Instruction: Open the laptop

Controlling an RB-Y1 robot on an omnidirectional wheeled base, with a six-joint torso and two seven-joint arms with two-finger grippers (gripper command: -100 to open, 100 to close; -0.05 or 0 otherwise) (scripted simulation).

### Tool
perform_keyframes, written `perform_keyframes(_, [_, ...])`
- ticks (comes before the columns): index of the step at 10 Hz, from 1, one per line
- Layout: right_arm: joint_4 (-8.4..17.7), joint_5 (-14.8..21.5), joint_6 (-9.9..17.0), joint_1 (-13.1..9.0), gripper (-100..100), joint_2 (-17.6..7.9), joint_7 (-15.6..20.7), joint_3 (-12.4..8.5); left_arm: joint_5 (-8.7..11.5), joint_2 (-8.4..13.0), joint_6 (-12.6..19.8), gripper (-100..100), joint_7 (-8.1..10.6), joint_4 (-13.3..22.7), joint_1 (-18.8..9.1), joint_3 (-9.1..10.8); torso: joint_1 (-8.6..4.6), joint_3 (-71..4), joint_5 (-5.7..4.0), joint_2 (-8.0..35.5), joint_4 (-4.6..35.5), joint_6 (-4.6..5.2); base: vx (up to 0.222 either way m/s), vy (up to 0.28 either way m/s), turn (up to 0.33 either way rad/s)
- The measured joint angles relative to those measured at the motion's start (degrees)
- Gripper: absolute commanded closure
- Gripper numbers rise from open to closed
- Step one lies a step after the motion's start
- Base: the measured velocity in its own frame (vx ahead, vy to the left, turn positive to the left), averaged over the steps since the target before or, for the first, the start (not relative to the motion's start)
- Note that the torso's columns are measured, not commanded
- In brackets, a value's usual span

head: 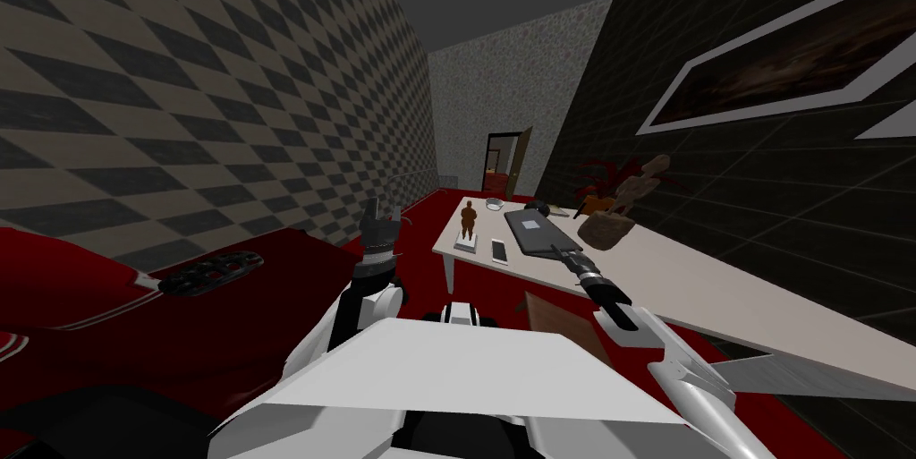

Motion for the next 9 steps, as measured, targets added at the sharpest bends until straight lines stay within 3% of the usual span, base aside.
perform_keyframes(9, [1.73, 7.78, -3.61, -3.11, -100, -0.17, 13.02, -2.53, 0.00, 0.00, 0.00, 0, 0.00, 0.00, 0.00, 0.00, -0.15, 0.00, -0.05, 0.01, -0.01, 0.05, -0.010, -0.011, -0.007])
